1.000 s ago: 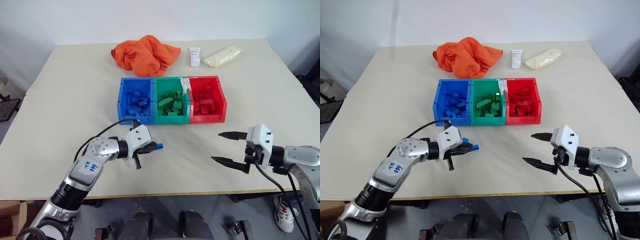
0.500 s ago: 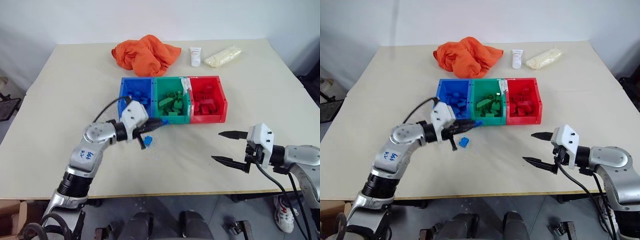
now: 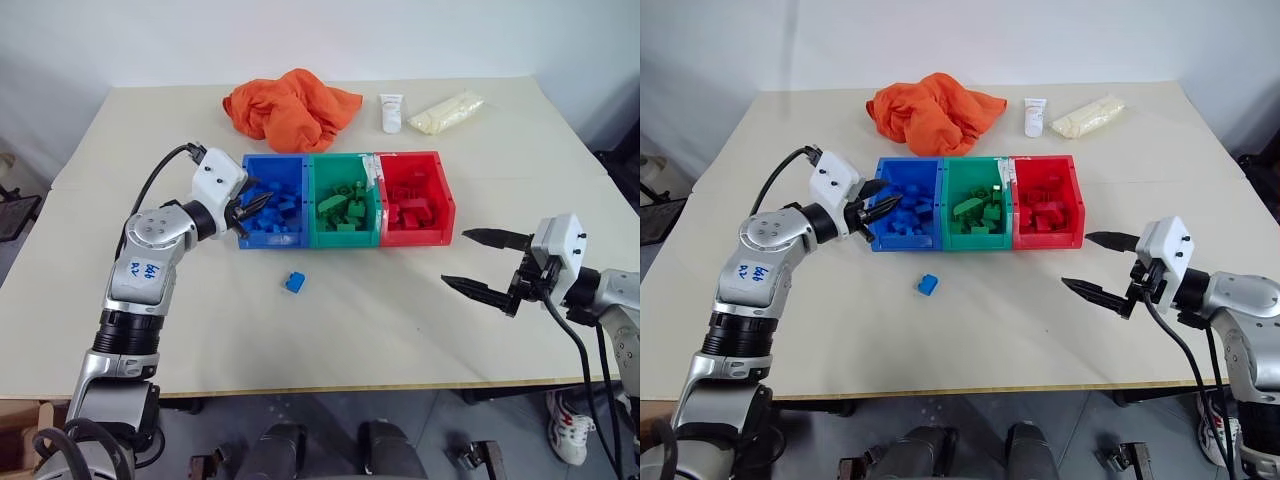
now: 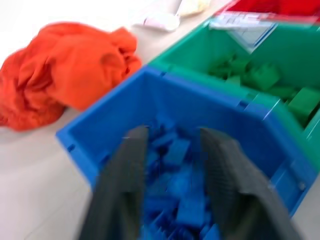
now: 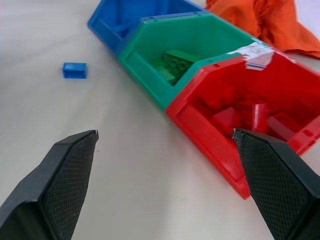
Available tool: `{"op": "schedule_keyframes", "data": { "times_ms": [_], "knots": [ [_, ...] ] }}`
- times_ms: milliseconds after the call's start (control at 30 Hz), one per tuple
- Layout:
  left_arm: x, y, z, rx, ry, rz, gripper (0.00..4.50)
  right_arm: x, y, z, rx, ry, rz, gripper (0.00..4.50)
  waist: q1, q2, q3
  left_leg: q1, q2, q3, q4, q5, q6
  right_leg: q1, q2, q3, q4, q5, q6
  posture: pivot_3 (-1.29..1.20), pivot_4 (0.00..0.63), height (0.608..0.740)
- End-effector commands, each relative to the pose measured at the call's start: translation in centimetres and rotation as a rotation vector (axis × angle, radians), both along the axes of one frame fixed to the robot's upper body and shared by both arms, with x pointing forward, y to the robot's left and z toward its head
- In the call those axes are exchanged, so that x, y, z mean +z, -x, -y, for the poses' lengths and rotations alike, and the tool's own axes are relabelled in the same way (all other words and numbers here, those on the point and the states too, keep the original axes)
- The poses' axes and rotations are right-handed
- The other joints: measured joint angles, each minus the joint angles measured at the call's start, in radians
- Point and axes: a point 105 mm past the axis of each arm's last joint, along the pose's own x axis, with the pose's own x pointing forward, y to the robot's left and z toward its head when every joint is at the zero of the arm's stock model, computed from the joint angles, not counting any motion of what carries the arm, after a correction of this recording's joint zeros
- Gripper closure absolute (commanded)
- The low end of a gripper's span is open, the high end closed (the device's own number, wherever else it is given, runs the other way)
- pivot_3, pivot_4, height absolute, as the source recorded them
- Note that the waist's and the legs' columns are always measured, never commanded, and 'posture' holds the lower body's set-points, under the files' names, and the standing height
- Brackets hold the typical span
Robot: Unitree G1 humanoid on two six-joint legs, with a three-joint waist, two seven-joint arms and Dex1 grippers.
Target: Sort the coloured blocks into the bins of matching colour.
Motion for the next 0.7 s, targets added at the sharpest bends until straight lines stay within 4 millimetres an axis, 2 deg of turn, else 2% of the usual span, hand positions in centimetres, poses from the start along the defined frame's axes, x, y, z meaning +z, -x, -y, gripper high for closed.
{"op": "schedule_keyframes", "data": {
  "times_ms": [33, 100, 233, 333, 500, 700],
  "knots": [
    [0.6, 0.5, -0.1, -0.036, -0.019, 0.039, 1.27, 1.2, -0.1, -0.1, 0.015, 0.002, 0.056, 0.0, 0.0, 0.0, 0.0, 0.0, 0.0, 0.0, 0.0, 0.0, 0.0, 0.0, 0.0, 0.0, 0.0, 0.0, 0.0, 0.0, 0.15, 0.74],
    [0.6, 0.8, 0.1, -0.064, -0.015, 0.026, 0.66, 1.3, -0.2, -0.2, 0.023, 0.003, 0.057, 0.0, 0.0, 0.0, 0.0, 0.0, 0.0, 0.0, 0.0, 0.0, 0.0, 0.0, 0.0, 0.0, 0.0, 0.0, 0.0, 0.0, 0.15, 0.74],
    [0.5, 2.6, 0.0, -0.16, -0.024, 0.025, 0.66, 1.3, -0.5, -0.5, 0.053, 0.01, 0.052, 0.0, -0.005, 0.0, 0.0, 0.0, 0.001, 0.0, 0.0, 0.0, -0.001, 0.0, 0.0, 0.001, 0.0, 0.0, 0.0, 0.0, 0.15, 0.74],
    [-0.4, 4.5, -0.3, -0.245, -0.053, -0.026, 0.66, 1.3, -0.6, -0.8, 0.082, 0.017, 0.045, 0.0, -0.008, 0.0, 0.0, 0.0, 0.003, 0.0, 0.0, -0.001, -0.001, -0.001, 0.0, 0.001, 0.0, 0.001, -0.001, 0.0, 0.15, 0.74],
    [-3.3, 7.3, -2.3, -0.288, -0.134, -0.176, 0.66, 0.7, -0.5, -0.8, 0.124, 0.053, -0.002, 0.0, -0.011, 0.0, 0.0, 0.0, 0.005, 0.0, 0.0, -0.002, -0.003, 0.0, 0.0, 0.001, -0.001, 0.001, -0.003, 0.0, 0.15, 0.74],
    [-5.6, 12.5, -5.2, -0.333, -0.189, -0.396, 0.66, -0.2, 0.3, -0.8, 0.223, 0.111, -0.059, 0.0, -0.014, 0.001, 0.0, 0.0, 0.008, 0.0, -0.001, -0.002, -0.003, 0.0, 0.001, 0.003, -0.003, 0.002, -0.004, 0.0, 0.15, 0.74]
  ]
}}
